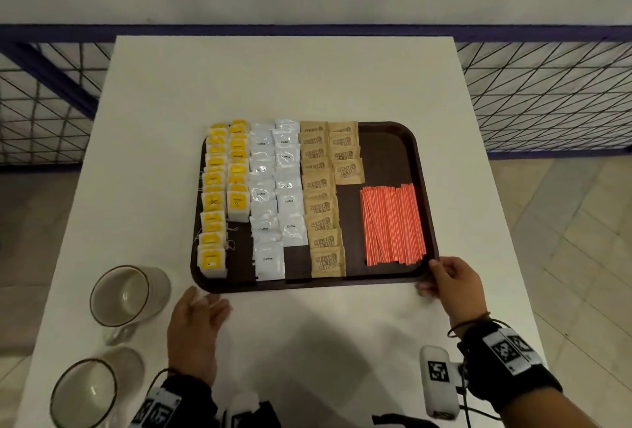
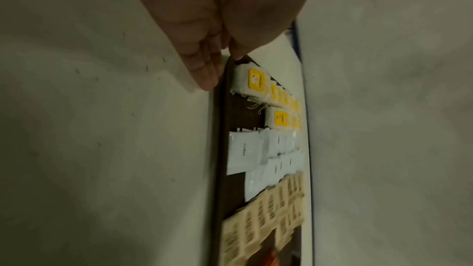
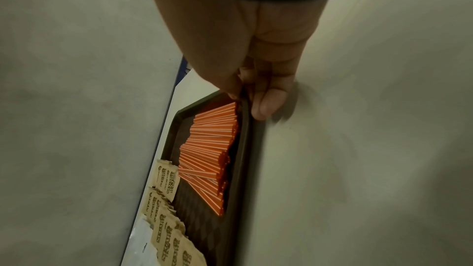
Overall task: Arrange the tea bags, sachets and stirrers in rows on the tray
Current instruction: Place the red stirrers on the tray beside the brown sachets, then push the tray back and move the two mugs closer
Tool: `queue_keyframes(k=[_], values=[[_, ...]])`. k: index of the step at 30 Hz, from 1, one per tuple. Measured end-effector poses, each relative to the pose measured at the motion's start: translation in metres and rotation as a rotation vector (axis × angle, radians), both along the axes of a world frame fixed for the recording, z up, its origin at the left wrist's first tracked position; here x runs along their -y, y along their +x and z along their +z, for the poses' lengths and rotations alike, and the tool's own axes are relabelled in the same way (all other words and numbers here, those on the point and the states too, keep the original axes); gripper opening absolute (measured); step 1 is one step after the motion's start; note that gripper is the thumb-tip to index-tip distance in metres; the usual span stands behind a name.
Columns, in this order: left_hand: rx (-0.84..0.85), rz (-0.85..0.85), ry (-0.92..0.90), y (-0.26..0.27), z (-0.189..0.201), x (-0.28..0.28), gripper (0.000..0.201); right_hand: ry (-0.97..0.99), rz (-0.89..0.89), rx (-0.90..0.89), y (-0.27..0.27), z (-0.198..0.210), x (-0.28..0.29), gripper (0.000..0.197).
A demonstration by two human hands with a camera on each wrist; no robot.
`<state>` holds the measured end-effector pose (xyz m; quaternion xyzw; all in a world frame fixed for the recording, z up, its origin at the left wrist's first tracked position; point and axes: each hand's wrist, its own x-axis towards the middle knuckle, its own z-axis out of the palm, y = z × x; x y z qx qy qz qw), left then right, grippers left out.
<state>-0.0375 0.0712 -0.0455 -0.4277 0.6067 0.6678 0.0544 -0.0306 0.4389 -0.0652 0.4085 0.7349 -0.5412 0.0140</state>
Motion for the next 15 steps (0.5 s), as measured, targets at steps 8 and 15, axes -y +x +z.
queue_keyframes(k=[8,15], values=[[0.026,0.154,0.099,-0.028,0.0,-0.009,0.014,0.019,-0.01,0.018,-0.007,0.001,-0.004,0.014],[0.021,0.093,0.072,-0.076,-0.005,-0.016,0.012,0.091,-0.033,0.031,-0.05,-0.004,-0.018,0.017]])
